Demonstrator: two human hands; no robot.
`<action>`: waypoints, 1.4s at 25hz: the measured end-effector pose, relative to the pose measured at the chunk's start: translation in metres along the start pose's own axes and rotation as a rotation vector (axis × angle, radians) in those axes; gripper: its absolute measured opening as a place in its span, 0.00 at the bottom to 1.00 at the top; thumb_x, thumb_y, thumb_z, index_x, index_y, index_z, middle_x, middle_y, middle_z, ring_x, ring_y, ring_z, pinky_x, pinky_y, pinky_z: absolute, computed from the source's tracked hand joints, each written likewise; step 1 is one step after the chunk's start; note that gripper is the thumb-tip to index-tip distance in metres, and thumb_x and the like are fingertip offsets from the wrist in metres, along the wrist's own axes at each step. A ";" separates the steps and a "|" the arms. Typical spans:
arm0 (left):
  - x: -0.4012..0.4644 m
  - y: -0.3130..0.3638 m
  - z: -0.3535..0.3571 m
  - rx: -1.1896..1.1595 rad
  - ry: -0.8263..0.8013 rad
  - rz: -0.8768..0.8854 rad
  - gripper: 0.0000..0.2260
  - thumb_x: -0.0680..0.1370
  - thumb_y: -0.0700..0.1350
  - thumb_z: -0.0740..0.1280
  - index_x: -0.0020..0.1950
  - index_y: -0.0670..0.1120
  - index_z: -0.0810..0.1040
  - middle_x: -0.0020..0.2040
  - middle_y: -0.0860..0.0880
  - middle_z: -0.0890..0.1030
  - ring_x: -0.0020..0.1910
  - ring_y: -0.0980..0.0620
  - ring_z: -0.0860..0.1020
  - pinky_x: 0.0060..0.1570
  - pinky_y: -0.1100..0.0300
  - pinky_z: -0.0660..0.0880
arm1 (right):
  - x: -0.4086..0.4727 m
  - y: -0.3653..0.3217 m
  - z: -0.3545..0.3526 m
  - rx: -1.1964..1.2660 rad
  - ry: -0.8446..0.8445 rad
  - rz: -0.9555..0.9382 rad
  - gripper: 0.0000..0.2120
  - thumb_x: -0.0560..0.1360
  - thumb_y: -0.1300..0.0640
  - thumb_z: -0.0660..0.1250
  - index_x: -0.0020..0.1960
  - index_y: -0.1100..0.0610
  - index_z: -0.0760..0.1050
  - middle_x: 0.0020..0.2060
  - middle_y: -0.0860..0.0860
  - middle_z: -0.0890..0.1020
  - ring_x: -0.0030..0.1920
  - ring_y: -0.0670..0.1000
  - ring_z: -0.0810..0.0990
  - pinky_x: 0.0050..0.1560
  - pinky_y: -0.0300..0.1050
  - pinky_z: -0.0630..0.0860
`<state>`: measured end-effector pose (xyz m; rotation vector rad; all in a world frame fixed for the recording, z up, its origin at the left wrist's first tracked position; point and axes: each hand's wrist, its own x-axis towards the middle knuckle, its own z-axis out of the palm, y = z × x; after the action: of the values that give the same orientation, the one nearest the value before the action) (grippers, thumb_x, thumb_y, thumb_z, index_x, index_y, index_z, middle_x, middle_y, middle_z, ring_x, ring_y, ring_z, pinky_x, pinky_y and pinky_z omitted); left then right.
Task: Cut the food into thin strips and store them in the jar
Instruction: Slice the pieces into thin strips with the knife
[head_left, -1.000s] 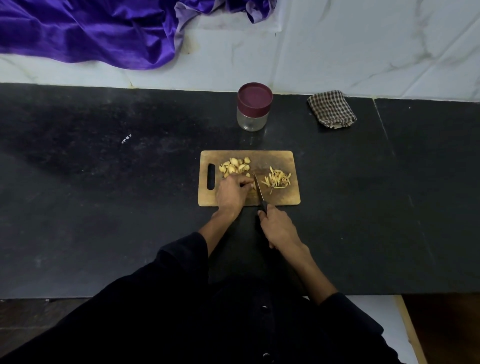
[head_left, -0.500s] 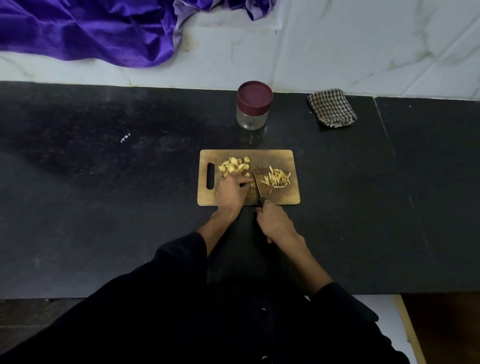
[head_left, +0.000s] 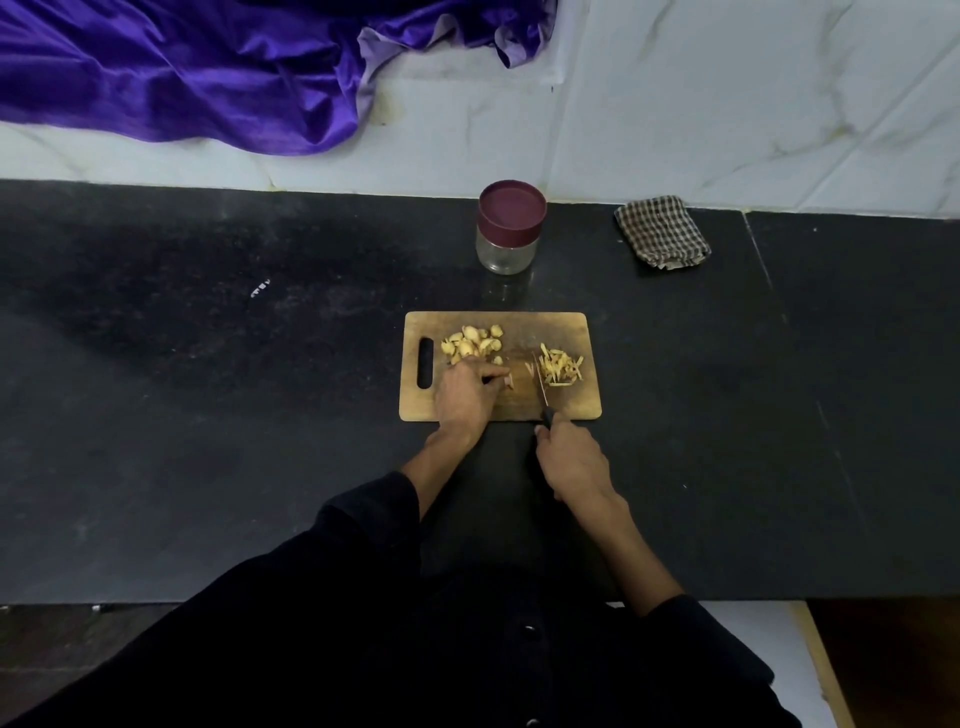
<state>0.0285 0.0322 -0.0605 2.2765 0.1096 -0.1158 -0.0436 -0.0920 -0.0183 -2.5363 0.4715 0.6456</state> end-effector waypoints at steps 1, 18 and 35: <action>0.000 0.000 0.000 0.002 0.002 0.004 0.08 0.73 0.45 0.72 0.52 0.49 0.84 0.55 0.50 0.82 0.52 0.53 0.79 0.55 0.56 0.75 | 0.000 0.001 0.000 0.016 -0.001 -0.002 0.14 0.84 0.49 0.54 0.59 0.58 0.70 0.52 0.58 0.81 0.49 0.60 0.82 0.52 0.55 0.78; -0.002 0.000 -0.001 0.024 0.034 0.043 0.08 0.74 0.43 0.72 0.52 0.49 0.84 0.53 0.52 0.83 0.51 0.56 0.79 0.54 0.59 0.75 | -0.007 -0.011 0.006 0.026 -0.103 -0.038 0.15 0.84 0.49 0.54 0.64 0.58 0.69 0.52 0.57 0.80 0.48 0.58 0.83 0.51 0.57 0.80; -0.003 0.001 0.000 0.009 0.048 0.035 0.08 0.73 0.43 0.73 0.51 0.48 0.84 0.51 0.50 0.83 0.48 0.54 0.80 0.52 0.56 0.77 | -0.010 -0.017 0.014 -0.064 -0.094 0.028 0.14 0.84 0.51 0.53 0.63 0.59 0.68 0.59 0.59 0.79 0.58 0.59 0.79 0.50 0.52 0.72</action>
<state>0.0259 0.0310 -0.0594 2.2900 0.0945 -0.0430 -0.0495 -0.0688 -0.0184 -2.5495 0.4616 0.7981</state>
